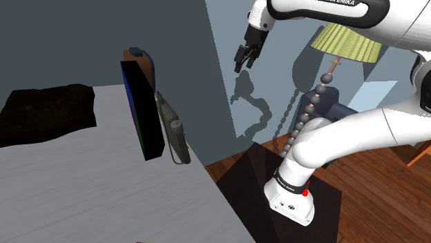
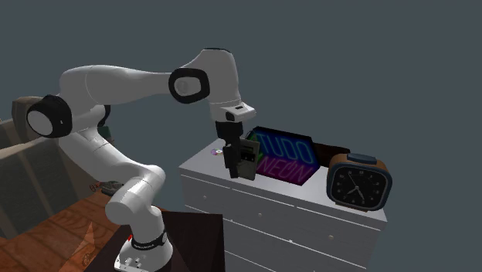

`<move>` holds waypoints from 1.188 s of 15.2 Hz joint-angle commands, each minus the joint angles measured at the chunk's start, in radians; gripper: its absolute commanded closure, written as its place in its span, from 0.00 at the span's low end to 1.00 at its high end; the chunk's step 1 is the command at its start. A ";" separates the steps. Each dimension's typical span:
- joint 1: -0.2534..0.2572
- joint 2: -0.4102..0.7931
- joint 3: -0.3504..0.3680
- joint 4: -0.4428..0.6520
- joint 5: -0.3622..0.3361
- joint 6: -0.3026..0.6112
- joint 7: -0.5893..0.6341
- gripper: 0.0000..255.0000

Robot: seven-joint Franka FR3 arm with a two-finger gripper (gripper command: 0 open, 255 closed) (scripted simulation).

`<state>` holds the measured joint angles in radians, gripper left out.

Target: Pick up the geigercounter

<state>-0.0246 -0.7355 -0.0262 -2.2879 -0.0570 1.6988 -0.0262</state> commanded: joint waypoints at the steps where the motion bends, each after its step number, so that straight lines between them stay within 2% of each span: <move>1: 0.000 0.000 0.000 0.000 0.000 0.000 0.000 0.00; 18: 0.179 0.248 0.313 0.172 0.113 -0.039 0.159 0.00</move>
<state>0.1452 -0.5150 0.2658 -2.1364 0.0526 1.6595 0.1212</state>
